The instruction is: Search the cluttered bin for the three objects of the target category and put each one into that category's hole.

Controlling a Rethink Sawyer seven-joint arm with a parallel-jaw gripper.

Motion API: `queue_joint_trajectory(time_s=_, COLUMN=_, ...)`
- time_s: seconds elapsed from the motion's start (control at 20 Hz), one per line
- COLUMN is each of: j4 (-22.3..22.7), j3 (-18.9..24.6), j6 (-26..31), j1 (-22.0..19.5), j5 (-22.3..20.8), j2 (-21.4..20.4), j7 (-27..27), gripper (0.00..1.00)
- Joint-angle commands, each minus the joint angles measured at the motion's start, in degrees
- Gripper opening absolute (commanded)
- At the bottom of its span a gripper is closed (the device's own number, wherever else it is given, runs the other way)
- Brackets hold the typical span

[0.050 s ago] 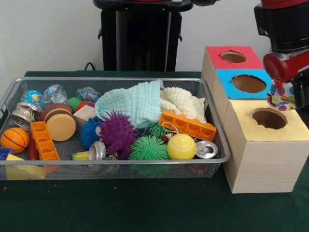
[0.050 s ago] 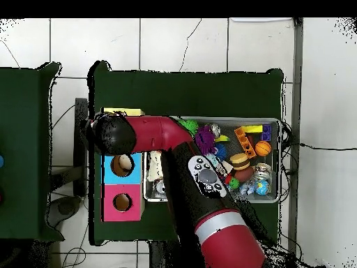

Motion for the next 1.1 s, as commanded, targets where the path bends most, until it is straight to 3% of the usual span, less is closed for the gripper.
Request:
queue_joint_trajectory(time_s=0.05, j4=-3.7, j3=3.7, j6=-2.7, j1=-1.7, j5=-2.7, j2=3.9, j7=0.7, gripper=0.0)
queue_joint_trajectory(time_s=0.35, j4=-6.0, j3=3.7, j6=-0.9, j1=-1.8, j5=-8.1, j2=4.5, j7=-5.4, gripper=0.0)
queue_joint_trajectory(time_s=1.1, j4=-8.8, j3=6.3, j6=7.1, j1=-2.9, j5=-16.3, j2=4.3, j7=-10.6, gripper=0.0)
